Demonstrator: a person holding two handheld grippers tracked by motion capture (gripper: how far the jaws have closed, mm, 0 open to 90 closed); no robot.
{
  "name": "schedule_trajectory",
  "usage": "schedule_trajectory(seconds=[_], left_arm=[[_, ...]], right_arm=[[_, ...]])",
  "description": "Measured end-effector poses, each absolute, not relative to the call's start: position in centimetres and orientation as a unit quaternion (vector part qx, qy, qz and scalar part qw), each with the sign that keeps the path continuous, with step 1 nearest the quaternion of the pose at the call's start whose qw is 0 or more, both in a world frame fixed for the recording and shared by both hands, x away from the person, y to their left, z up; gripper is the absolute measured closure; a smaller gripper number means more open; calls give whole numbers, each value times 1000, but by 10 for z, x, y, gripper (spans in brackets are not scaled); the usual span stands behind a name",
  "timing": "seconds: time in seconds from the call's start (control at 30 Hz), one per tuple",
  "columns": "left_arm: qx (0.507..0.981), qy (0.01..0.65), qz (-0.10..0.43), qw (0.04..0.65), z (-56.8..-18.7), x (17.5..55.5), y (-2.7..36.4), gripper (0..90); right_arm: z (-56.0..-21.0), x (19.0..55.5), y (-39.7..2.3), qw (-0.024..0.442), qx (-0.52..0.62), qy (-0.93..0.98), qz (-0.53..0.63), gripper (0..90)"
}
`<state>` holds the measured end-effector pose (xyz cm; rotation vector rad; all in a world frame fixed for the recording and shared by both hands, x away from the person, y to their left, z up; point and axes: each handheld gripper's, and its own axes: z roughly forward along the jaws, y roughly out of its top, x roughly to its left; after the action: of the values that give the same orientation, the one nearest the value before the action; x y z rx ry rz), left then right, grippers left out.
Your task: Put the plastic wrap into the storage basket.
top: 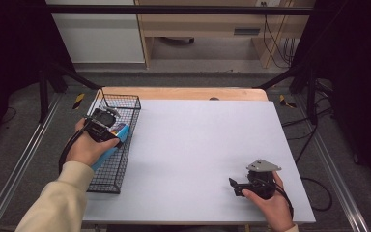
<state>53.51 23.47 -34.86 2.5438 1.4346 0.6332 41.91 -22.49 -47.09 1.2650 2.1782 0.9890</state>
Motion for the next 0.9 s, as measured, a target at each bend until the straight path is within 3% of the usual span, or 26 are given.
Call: schedule_trajectory(seconds=[0.57,0.9], left_arm=[[849,424,267,167,-329,501,199,63],[873,366,260,191,-329,474,155,61]], right_arm=[[-471,419,-225,220,455,788,352,68],[-470,419,-224,221,454,787,354,66]])
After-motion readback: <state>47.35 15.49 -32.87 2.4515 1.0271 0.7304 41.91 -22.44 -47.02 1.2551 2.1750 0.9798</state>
